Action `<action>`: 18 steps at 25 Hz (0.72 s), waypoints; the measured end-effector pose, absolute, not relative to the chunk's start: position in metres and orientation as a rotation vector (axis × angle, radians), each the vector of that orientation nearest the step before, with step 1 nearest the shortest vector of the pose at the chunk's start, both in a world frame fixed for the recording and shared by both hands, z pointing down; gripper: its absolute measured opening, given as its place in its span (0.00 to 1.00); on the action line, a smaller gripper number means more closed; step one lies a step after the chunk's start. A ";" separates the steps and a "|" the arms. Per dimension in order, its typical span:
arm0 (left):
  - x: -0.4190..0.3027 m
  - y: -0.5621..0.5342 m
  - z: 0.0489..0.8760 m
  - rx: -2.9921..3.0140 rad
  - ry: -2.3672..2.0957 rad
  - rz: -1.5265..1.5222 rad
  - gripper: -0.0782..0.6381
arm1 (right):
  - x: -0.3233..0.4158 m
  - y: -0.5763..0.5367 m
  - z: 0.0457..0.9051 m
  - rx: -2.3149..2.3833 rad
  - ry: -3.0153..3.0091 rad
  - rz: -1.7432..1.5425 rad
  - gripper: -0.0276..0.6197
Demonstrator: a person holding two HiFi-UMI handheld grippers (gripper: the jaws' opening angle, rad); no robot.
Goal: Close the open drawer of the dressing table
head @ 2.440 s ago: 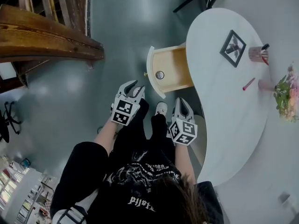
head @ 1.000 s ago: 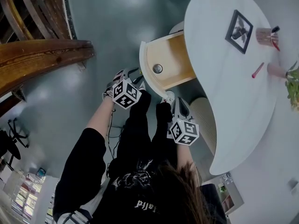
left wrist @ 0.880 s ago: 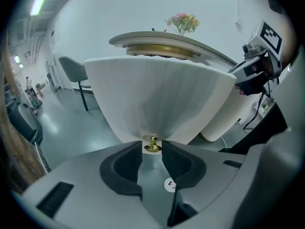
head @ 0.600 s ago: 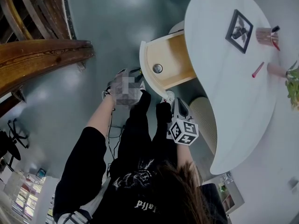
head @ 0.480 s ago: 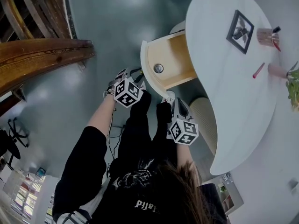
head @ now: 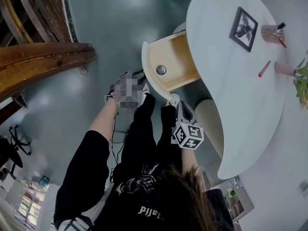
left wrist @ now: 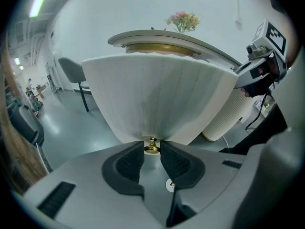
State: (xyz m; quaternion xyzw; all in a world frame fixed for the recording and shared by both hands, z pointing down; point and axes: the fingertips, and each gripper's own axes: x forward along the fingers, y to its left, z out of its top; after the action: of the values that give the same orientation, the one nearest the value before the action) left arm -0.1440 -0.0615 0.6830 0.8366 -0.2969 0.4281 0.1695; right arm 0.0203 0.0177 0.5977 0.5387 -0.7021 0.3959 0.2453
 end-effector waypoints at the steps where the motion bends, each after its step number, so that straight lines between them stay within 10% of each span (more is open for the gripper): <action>1: -0.144 -0.062 0.683 2.383 -0.850 1.225 0.28 | 0.021 0.018 0.597 1.472 -1.916 1.079 0.08; 18: -0.125 -0.074 0.681 2.357 -0.868 1.204 0.27 | 0.035 0.028 0.595 1.495 -1.911 1.087 0.08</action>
State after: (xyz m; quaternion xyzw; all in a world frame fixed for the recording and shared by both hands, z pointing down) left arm -0.1245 -0.0738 0.6813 0.8329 -0.3068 0.4254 0.1769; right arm 0.0349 0.0282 0.5952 0.5460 -0.6979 0.3969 0.2393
